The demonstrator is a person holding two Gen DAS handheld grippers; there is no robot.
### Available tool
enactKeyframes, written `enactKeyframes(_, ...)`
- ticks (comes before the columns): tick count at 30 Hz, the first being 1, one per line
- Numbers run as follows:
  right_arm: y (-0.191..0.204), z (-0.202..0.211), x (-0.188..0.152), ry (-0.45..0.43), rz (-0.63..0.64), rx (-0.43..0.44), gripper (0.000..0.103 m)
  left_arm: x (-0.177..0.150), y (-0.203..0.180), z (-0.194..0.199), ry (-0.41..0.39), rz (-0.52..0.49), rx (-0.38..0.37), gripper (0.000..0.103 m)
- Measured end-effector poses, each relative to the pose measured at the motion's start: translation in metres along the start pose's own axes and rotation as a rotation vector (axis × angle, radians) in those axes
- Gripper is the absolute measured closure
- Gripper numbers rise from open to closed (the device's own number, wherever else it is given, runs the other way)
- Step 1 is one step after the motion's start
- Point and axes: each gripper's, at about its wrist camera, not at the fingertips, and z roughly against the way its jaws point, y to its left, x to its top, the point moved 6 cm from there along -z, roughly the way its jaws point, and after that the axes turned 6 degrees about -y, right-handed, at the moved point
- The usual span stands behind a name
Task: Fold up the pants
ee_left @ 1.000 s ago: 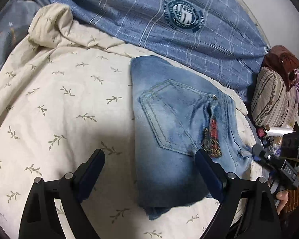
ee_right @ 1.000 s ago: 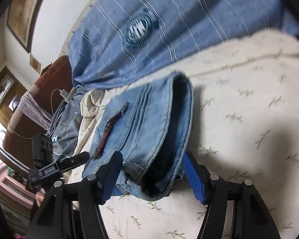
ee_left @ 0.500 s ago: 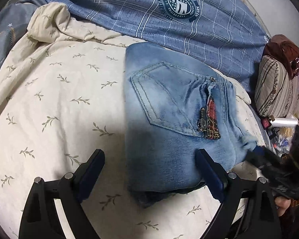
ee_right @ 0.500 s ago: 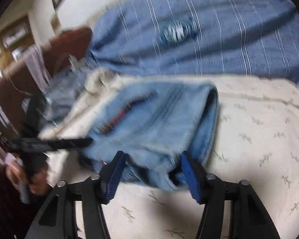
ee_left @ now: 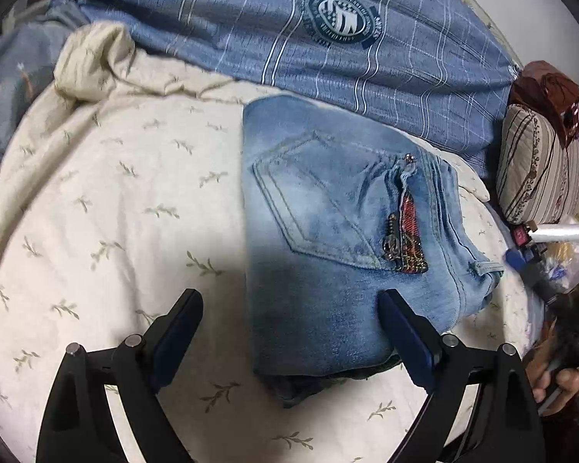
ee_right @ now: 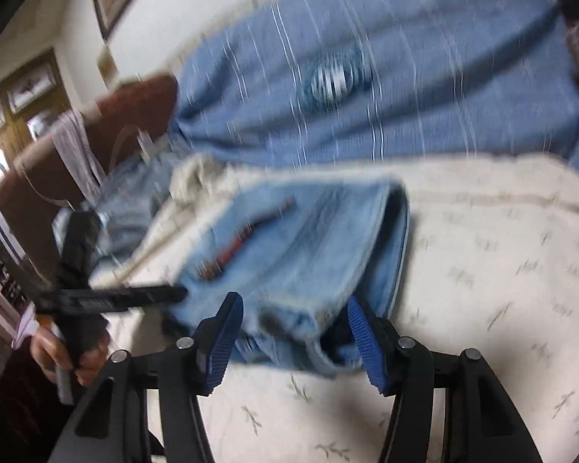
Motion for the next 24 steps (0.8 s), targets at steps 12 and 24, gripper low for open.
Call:
enactKeyframes(12, 0.02, -0.045, -0.029, 0.162, 0.096, -0.064, 0.046, -0.001, -0.006, 0.001, -0.019, -0.094, 0.058, 0.009)
enactKeyframes(24, 0.018, -0.045, -0.043, 0.174, 0.17, -0.142, 0.046, -0.002, -0.014, 0.003, -0.076, -0.198, 0.163, 0.006)
